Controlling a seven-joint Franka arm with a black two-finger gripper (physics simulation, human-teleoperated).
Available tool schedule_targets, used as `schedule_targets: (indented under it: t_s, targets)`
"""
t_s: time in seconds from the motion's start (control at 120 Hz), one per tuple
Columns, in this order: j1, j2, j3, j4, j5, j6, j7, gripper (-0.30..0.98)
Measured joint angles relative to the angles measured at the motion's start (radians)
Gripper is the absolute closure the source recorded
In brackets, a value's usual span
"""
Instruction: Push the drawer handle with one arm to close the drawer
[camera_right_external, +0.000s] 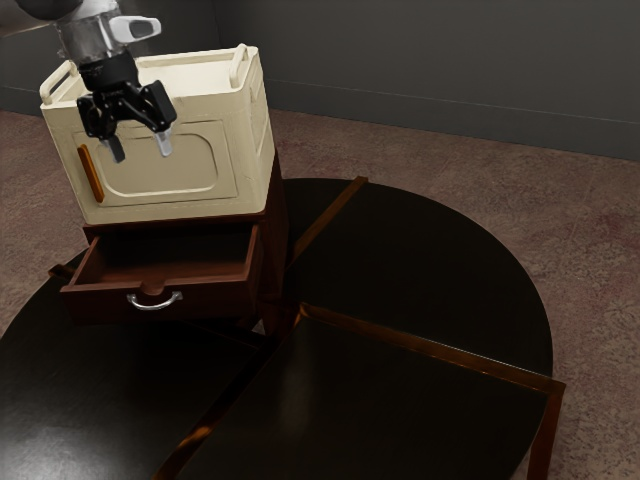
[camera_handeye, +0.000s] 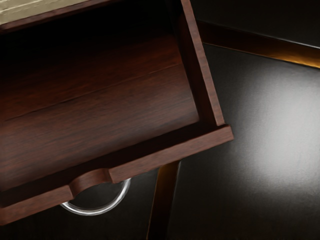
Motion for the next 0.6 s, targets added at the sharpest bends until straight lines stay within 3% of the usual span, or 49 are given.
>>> schedule_targets:
  t_s: [0.083, 0.2, 0.25, 0.308, 0.375, 0.475, 0.6]
  targets:
    - [0.015, -0.056, -0.004, -0.123, 0.009, 0.043, 0.005, 0.0]
    - [0.086, -0.323, -0.126, -0.493, 0.026, 0.149, -0.028, 0.0]
    - [0.182, -0.453, -0.224, -0.661, 0.007, 0.183, -0.054, 0.01]
    - [0.364, -0.571, -0.397, -0.791, -0.04, 0.214, -0.086, 0.05]
    - [0.447, -0.613, -0.479, -0.866, -0.075, 0.24, -0.12, 0.13]
    - [0.476, -0.695, -0.546, -0.998, -0.103, 0.29, -0.165, 0.24]
    - [0.482, -0.657, -0.565, -1.073, -0.116, 0.392, -0.211, 0.36]
